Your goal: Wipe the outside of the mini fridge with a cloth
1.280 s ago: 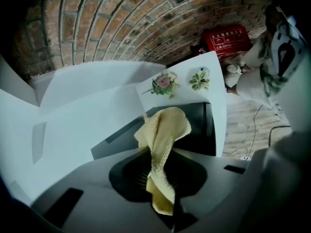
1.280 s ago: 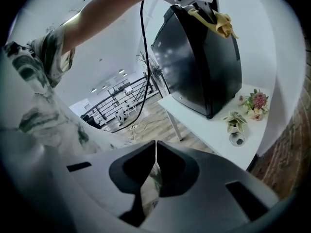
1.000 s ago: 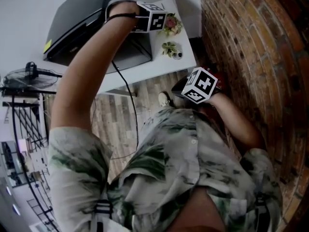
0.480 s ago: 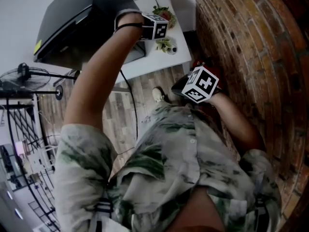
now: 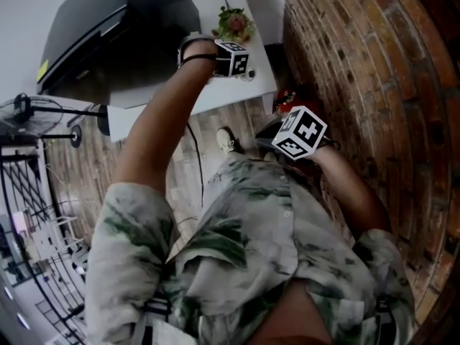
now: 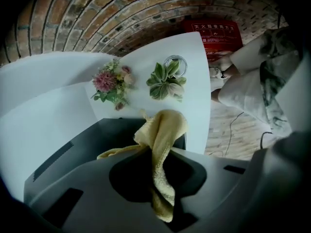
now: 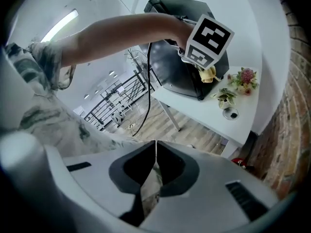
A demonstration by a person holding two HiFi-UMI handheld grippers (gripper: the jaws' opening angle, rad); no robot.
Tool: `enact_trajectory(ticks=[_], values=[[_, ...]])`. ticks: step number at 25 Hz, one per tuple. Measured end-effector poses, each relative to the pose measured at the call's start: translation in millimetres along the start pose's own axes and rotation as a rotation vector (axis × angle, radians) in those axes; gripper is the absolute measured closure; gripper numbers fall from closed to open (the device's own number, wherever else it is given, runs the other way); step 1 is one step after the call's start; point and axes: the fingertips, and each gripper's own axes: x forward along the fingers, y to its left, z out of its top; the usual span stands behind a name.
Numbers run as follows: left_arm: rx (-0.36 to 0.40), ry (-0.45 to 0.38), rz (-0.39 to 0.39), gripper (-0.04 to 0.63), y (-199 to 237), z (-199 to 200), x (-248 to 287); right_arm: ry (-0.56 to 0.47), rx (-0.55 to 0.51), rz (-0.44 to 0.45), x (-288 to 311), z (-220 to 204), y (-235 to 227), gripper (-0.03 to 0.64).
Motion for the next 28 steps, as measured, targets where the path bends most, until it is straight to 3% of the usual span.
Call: enact_trajectory(ticks=[10, 15, 19, 24, 28], values=[[-0.038, -0.066, -0.080, 0.523, -31.8, 38.9, 37.7, 0.028, 0.057, -0.012, -4.9, -22.3, -13.2, 0.588], [-0.090, -0.109, -0.021, 0.524, -28.2, 48.2, 45.5, 0.025, 0.079, -0.013, -5.8, -27.5, -20.3, 0.588], [-0.182, -0.234, 0.016, 0.524, -18.5, 57.3, 33.7, 0.028, 0.086, 0.003, -2.0, -29.2, -20.7, 0.587], [-0.352, -0.428, 0.061, 0.523, -3.7, 59.0, 4.4, 0.030, 0.063, 0.026, 9.7, -19.7, -21.5, 0.588], [-0.525, -0.599, 0.169, 0.523, 16.7, 48.2, -34.9, 0.053, 0.004, 0.023, 20.0, -10.4, -11.7, 0.587]])
